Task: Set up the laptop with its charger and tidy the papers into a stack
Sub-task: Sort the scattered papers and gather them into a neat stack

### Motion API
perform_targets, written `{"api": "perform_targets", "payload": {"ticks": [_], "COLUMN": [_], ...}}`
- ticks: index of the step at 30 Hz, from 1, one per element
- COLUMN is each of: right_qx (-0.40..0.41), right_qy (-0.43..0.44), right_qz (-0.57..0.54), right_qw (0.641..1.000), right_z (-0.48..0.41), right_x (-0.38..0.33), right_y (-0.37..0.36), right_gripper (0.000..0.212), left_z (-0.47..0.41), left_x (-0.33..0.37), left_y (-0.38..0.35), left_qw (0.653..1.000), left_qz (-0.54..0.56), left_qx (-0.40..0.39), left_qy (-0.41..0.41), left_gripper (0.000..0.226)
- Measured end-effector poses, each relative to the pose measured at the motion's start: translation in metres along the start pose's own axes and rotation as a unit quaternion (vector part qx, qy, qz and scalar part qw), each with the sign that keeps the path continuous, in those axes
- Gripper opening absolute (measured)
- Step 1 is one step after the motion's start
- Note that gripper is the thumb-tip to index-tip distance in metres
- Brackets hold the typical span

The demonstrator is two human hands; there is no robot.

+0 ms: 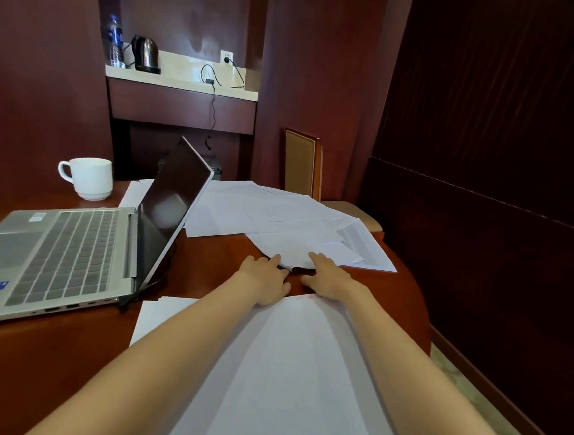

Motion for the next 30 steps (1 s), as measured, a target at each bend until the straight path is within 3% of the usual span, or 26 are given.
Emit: {"api": "perform_targets", "payload": {"ticks": [8, 14, 17, 20, 22, 25, 28, 30], "right_qx": [0.032, 0.111, 0.11, 0.086, 0.072, 0.021, 0.038, 0.111], "right_qy": [0.012, 0.023, 0.039, 0.063, 0.091, 0.098, 0.021, -0.052], "right_qz": [0.079, 0.228, 0.256, 0.207, 0.154, -0.012, -0.164, -0.132], "right_qw": [0.996, 0.967, 0.96, 0.972, 0.981, 0.995, 0.985, 0.984], "right_z": [-0.02, -0.024, -0.021, -0.017, -0.014, -0.01, -0.019, -0.026], "right_x": [-0.004, -0.01, -0.016, -0.016, -0.014, -0.004, 0.018, 0.044], "right_y": [0.001, 0.008, 0.012, 0.019, 0.022, 0.025, 0.026, 0.029], "right_gripper": [0.043, 0.027, 0.026, 0.025, 0.02, 0.024, 0.021, 0.026], "left_z": [-0.003, 0.001, 0.003, 0.0, -0.005, -0.011, -0.015, -0.018], "left_x": [-0.003, -0.006, -0.011, -0.018, -0.019, -0.005, 0.018, 0.031], "left_y": [0.002, 0.002, 0.007, 0.012, 0.017, 0.025, 0.03, 0.029], "left_qw": [0.999, 0.999, 0.99, 0.97, 0.968, 0.978, 0.978, 0.978], "left_qz": [0.022, 0.032, 0.049, 0.11, 0.125, 0.054, -0.04, -0.084], "left_qx": [0.042, 0.041, 0.132, 0.213, 0.213, 0.201, 0.204, 0.185], "left_qy": [-0.007, 0.001, 0.02, 0.045, 0.047, 0.023, -0.029, -0.055], "left_gripper": [0.06, 0.058, 0.056, 0.053, 0.053, 0.041, 0.034, 0.03]}}
Point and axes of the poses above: each hand's wrist, its own z-axis away from the middle knuckle, its own y-axis out of the back of the hand, x = y × z, the point moved 3 cm from there along -z, towards the middle knuckle
